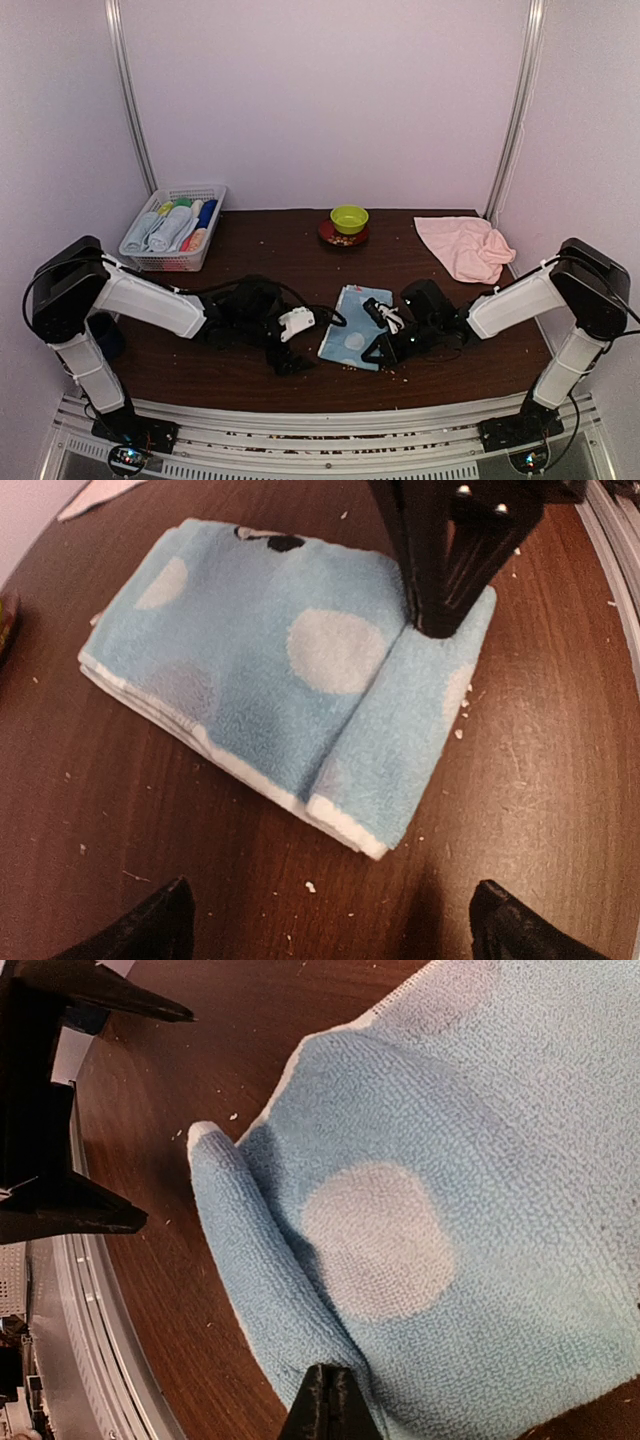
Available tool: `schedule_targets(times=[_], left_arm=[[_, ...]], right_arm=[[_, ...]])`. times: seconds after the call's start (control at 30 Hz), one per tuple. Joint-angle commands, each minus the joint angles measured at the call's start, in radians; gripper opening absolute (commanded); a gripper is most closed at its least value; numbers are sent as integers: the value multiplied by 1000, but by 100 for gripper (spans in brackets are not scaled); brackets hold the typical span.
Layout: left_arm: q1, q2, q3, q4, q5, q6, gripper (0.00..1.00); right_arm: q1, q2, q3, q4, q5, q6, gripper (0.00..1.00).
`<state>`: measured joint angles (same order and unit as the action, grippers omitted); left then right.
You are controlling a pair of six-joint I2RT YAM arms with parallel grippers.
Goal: Roll the towels
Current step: Roll the towel at the center of the board.
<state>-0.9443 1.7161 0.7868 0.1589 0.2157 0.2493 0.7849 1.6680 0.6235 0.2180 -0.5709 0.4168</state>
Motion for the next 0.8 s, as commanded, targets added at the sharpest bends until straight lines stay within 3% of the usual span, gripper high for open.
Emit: schedule_targets(times=[0.0,0.17,0.4,0.53,0.57,0.77], left_arm=[[-87,-65,-83,155,-249,227,98],[-169,-80,-167,307,-398,426,95],[-214,-5,-167,391,-516,588,77],[-244,35,-150,414,-526,656,49],[-250,46,-144,414,-528,671,46],[-269,119,-103,396,-566,725,47]], right_arm=[[-13,48,-1,-89,13,-14,4],[-23,46,10,-112,-15,-23,4],[-30,52,13,-110,-50,-23,4],[-33,64,18,-102,-71,-19,3],[-32,66,20,-101,-79,-19,3],[-39,64,24,-102,-93,-19,2]])
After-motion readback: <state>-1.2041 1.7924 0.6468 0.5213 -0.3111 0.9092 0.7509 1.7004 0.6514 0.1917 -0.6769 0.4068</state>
